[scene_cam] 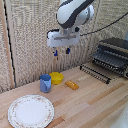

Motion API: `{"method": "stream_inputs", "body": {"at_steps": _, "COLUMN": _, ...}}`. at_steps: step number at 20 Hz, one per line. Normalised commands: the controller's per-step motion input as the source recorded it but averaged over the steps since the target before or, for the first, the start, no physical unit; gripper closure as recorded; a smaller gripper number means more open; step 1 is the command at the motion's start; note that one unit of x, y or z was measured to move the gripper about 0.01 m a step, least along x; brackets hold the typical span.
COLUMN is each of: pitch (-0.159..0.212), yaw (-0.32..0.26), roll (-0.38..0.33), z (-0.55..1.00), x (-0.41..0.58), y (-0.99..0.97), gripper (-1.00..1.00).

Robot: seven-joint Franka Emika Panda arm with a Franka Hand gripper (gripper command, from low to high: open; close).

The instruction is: Kindly employ your clamp to softly take hold of the bread. Delicately rest it on the oven pan, verifying that it is even on the surface. Using your clamp and attentiveness, smoothly glide the pan into the oven and along the appropriate brackets, securing it in position.

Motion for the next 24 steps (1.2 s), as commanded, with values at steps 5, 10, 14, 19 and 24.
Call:
{"method": "stream_inputs", "body": {"at_steps": 5, "pitch": 0.000, "yaw": -0.029, "roll": 0.035, "z": -0.38, "x": -0.201, "y": -0.66, "gripper": -1.00}}
{"method": "stream_inputs", "body": {"at_steps": 10, "pitch": 0.000, "yaw": -0.032, "roll": 0.040, "z": -0.32, "x": -0.137, "y": -0.65, "gripper": -1.00}}
{"method": "stream_inputs", "body": {"at_steps": 14, "pitch": 0.000, "yaw": 0.005, "roll": 0.008, "z": -0.39, "x": -0.001, "y": -0.42, "gripper": -1.00}}
{"method": "stream_inputs", "body": {"at_steps": 19, "pitch": 0.000, "yaw": 0.024, "roll": 0.000, "z": -0.50, "x": 0.082, "y": -0.23, "gripper": -1.00}}
{"method": "stream_inputs", "body": {"at_steps": 24, "pitch": 0.036, "yaw": 0.022, "roll": 0.000, "z": -0.48, "x": 0.125, "y": -0.13, "gripper": -1.00}}
